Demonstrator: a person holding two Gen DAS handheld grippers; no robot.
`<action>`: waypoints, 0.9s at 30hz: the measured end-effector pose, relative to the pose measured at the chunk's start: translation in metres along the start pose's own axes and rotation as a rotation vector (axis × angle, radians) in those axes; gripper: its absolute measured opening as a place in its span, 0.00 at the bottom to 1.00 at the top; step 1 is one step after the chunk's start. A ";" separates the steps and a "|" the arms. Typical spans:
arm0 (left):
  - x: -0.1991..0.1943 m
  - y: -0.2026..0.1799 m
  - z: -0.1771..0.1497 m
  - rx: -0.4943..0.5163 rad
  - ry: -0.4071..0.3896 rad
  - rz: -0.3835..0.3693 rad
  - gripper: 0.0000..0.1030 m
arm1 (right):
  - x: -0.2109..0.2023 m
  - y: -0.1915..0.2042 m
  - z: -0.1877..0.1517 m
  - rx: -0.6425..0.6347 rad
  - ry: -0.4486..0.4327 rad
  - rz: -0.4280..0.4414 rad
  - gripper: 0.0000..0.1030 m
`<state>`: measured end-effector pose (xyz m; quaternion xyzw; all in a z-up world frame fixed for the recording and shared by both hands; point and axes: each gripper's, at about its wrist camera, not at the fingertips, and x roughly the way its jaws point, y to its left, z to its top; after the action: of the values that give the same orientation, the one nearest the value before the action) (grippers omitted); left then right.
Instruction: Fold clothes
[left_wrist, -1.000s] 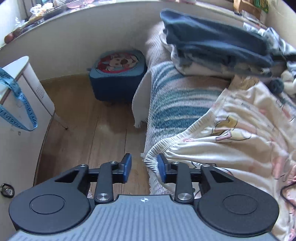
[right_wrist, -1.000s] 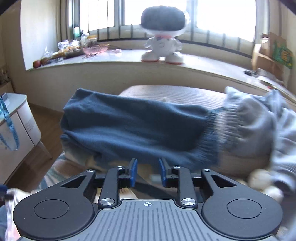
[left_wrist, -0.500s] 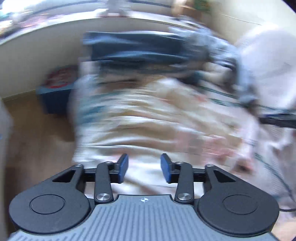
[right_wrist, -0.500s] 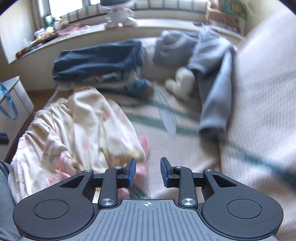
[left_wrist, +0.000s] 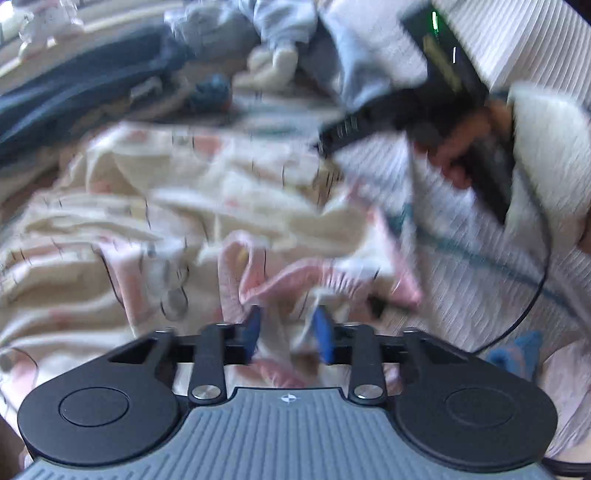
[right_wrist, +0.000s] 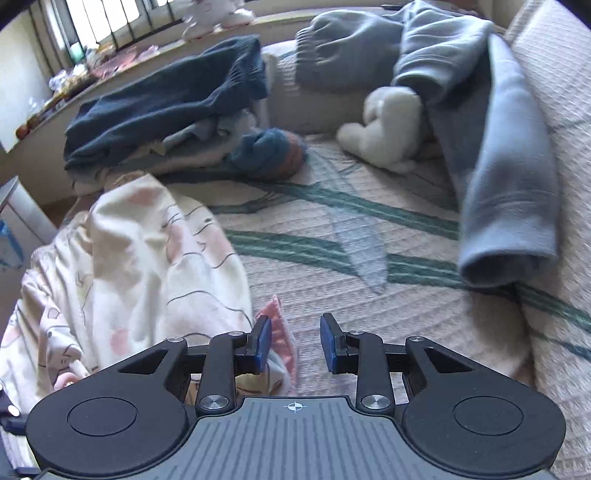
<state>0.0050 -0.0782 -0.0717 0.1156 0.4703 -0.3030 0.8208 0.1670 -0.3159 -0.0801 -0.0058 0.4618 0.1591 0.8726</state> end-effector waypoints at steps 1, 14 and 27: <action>0.002 0.000 -0.003 0.002 0.020 0.003 0.10 | 0.003 0.003 0.000 -0.011 -0.002 -0.009 0.29; -0.018 0.016 -0.018 0.003 0.034 0.089 0.05 | -0.051 -0.016 0.013 -0.020 -0.171 -0.149 0.01; -0.019 0.019 -0.021 0.006 0.036 0.076 0.05 | -0.064 -0.065 0.039 0.087 -0.256 -0.300 0.12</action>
<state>-0.0059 -0.0459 -0.0685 0.1414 0.4794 -0.2711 0.8226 0.1830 -0.3885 -0.0146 -0.0168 0.3473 0.0065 0.9376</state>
